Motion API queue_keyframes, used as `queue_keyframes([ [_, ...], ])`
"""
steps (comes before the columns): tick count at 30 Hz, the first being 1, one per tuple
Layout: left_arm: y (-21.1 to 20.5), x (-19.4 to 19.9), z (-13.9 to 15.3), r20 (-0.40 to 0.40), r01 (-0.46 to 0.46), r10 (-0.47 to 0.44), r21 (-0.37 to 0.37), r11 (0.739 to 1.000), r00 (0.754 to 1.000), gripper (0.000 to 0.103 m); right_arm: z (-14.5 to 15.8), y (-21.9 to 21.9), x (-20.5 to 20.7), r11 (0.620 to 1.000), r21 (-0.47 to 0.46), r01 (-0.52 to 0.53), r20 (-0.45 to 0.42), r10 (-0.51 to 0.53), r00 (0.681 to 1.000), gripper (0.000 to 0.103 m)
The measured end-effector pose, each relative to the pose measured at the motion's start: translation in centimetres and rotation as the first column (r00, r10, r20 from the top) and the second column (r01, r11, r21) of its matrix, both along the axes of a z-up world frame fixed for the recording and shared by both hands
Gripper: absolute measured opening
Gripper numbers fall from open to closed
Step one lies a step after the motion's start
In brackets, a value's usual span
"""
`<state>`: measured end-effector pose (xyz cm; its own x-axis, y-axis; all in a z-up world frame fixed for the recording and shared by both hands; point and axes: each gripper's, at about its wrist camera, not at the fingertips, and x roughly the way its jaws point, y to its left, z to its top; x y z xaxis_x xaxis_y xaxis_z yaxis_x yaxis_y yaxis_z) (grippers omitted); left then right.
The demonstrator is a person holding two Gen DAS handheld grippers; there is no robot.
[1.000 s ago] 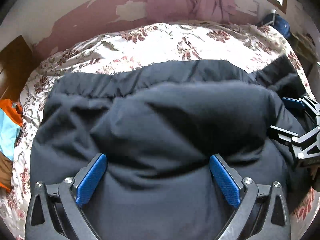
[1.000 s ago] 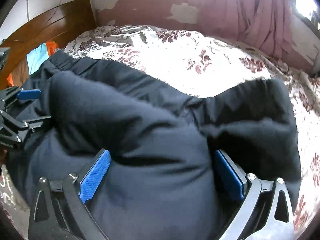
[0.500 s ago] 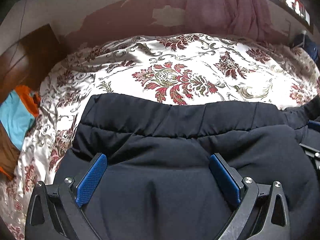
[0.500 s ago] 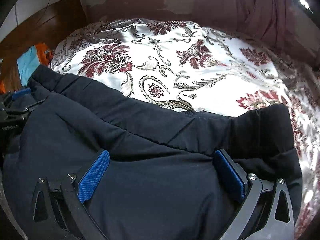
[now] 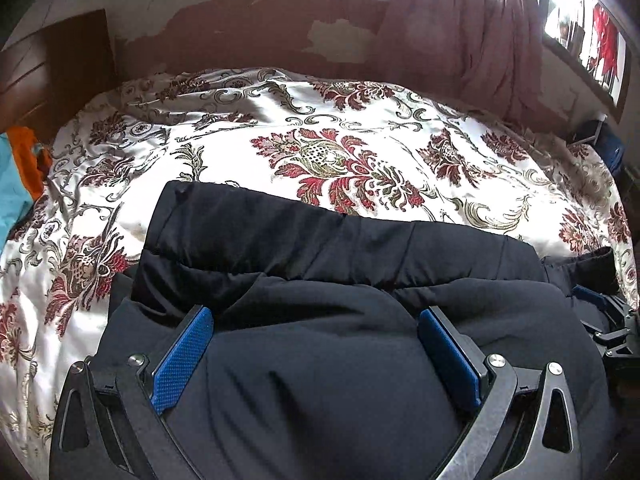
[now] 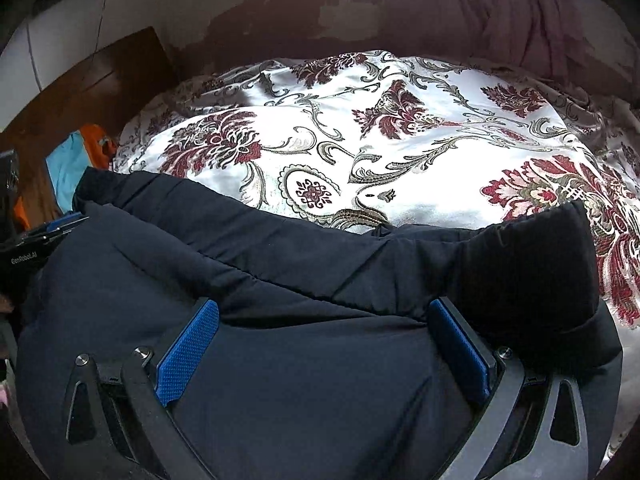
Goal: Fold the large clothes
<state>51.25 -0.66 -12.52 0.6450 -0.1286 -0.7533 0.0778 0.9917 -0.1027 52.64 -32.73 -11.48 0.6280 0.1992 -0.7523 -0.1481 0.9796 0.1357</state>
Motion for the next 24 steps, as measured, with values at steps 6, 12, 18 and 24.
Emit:
queue_keyframes([
  [6, 0.2, -0.3, -0.2, 0.026, -0.001, 0.002, -0.020, 1.000, 1.000, 0.103, -0.4, -0.2, -0.2, 1.000, 0.022, 0.005, 0.024, -0.005, 1.000, 0.102],
  [12, 0.3, -0.4, -0.3, 0.029, 0.000, 0.001, -0.035, 0.999, 1.000, 0.103, -0.4, -0.2, -0.3, 1.000, 0.019, 0.006, 0.035, -0.007, 0.999, 0.102],
  [18, 0.3, -0.6, -0.1, 0.033, 0.001, 0.000, -0.029, 1.000, 0.999, 0.103, 0.1, 0.3, -1.0, 1.000, -0.025, 0.015, 0.064, -0.013, 0.998, 0.102],
  [24, 0.3, -0.9, 0.0, 0.040, 0.001, 0.000, -0.020, 1.000, 0.999, 0.103, 0.5, 0.6, -1.5, 0.998, -0.058, 0.024, 0.081, -0.019, 0.997, 0.102],
])
